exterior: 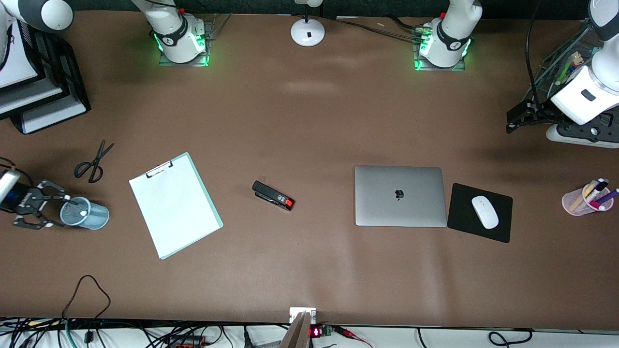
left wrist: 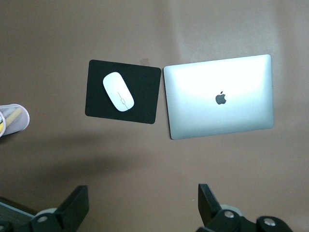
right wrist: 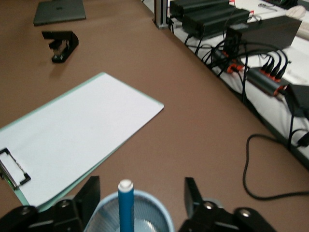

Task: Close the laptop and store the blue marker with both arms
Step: 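Lower the blue marker into the pen cup and open the right gripper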

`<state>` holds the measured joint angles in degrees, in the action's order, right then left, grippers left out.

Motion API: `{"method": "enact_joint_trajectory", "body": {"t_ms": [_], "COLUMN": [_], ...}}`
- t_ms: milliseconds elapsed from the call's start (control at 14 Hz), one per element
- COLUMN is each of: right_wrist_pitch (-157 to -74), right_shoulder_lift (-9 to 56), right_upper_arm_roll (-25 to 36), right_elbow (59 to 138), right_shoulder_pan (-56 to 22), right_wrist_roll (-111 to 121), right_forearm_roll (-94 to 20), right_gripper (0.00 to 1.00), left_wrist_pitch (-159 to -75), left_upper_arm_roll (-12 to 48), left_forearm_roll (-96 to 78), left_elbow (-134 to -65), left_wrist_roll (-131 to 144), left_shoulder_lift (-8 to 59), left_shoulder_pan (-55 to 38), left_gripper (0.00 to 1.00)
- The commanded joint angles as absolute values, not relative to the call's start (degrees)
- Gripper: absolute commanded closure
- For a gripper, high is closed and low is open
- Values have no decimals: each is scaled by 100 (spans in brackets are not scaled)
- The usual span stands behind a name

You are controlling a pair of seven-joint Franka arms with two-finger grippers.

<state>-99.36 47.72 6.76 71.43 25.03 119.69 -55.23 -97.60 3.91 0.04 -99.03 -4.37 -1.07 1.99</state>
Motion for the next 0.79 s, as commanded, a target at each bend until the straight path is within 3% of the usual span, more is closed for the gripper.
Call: {"method": "enact_joint_trajectory", "body": {"t_ms": [0,286,714], "right_wrist_pitch": [-9476,-8992,-8982], "right_shoulder_lift": [4676,4641,3869], "right_upper_arm_roll": [642,633,633], "right_elbow": [6620,5837,5809], "right_shoulder_pan": [2531,2286,1241], "right_wrist_roll": [11297,10206,8888], "right_forearm_roll": [-5223,-4756,-3430], "right_gripper": [0,0,0], "left_wrist_pitch": [-9835,-9844,-9817], "left_upper_arm_roll": [360,360,369], "left_forearm_roll": [9,9,9], "left_elbow": [-9967,-9967,-9835], "left_wrist_roll": [-448,-439,-325], "left_shoulder_lift": [-167,-158,-88], "left_shoulder_pan": [193,211,220], "left_gripper": [0,0,0]}}
